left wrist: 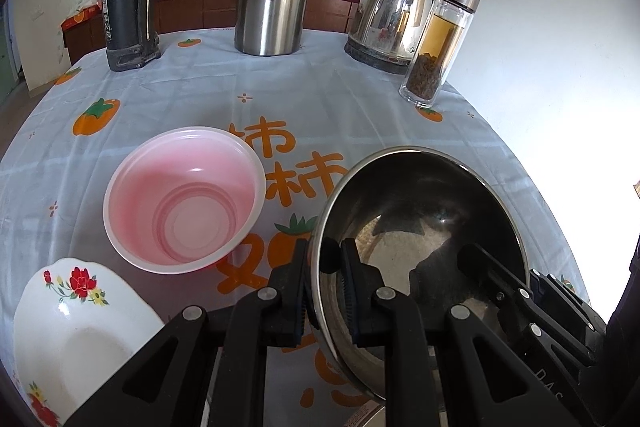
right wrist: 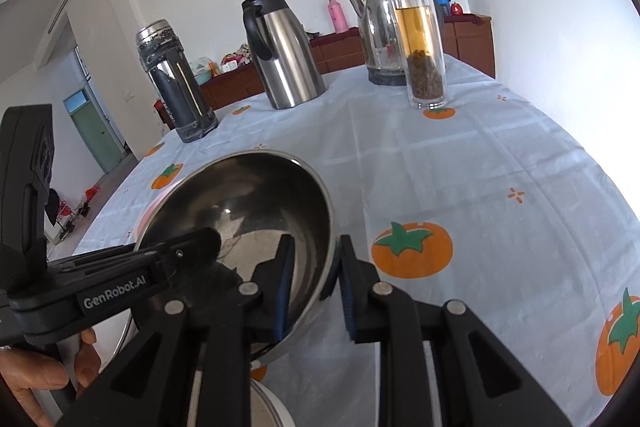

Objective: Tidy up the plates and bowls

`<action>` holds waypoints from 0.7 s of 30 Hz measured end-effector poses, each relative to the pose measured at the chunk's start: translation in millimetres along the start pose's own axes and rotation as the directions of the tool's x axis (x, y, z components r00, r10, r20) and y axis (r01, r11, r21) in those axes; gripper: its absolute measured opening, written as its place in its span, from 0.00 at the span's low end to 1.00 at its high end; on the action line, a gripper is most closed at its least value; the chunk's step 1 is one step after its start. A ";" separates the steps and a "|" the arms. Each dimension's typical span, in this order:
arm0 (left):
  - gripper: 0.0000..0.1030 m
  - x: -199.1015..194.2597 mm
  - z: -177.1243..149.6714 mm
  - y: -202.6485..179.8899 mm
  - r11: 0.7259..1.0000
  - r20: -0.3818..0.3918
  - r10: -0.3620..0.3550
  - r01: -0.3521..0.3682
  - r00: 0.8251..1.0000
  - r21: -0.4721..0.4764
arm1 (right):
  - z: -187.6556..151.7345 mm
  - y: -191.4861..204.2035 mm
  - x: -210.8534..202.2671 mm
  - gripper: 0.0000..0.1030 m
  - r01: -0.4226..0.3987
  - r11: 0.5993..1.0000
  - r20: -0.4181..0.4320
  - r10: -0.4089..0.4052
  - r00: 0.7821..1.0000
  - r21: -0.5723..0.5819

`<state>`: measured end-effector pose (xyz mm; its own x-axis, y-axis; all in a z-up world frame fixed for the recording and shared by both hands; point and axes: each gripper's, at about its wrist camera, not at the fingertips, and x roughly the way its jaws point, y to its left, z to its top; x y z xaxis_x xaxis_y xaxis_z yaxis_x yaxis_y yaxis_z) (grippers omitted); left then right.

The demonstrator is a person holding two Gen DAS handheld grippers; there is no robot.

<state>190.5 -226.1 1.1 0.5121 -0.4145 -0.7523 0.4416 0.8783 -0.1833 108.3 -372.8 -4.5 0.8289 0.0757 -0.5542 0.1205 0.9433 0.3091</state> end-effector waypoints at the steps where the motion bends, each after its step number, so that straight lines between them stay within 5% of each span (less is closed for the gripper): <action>1: 0.17 0.5 -0.5 -0.3 1.000 -0.001 -0.001 0.001 1.000 0.000 | 0.1 -0.8 0.0 0.21 0.001 1.000 -0.001 -0.001 1.000 0.003; 21: 0.18 28.4 1.1 -2.2 1.000 -0.086 0.001 0.000 0.996 0.014 | -2.2 -16.5 18.8 0.21 0.029 0.999 -0.082 -0.025 0.996 0.042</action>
<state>204.8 -240.0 -19.2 0.4472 -0.3914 -0.8043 0.4522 0.8747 -0.1743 120.7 -386.2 -21.8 0.7780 0.0782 -0.6234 0.1672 0.9307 0.3255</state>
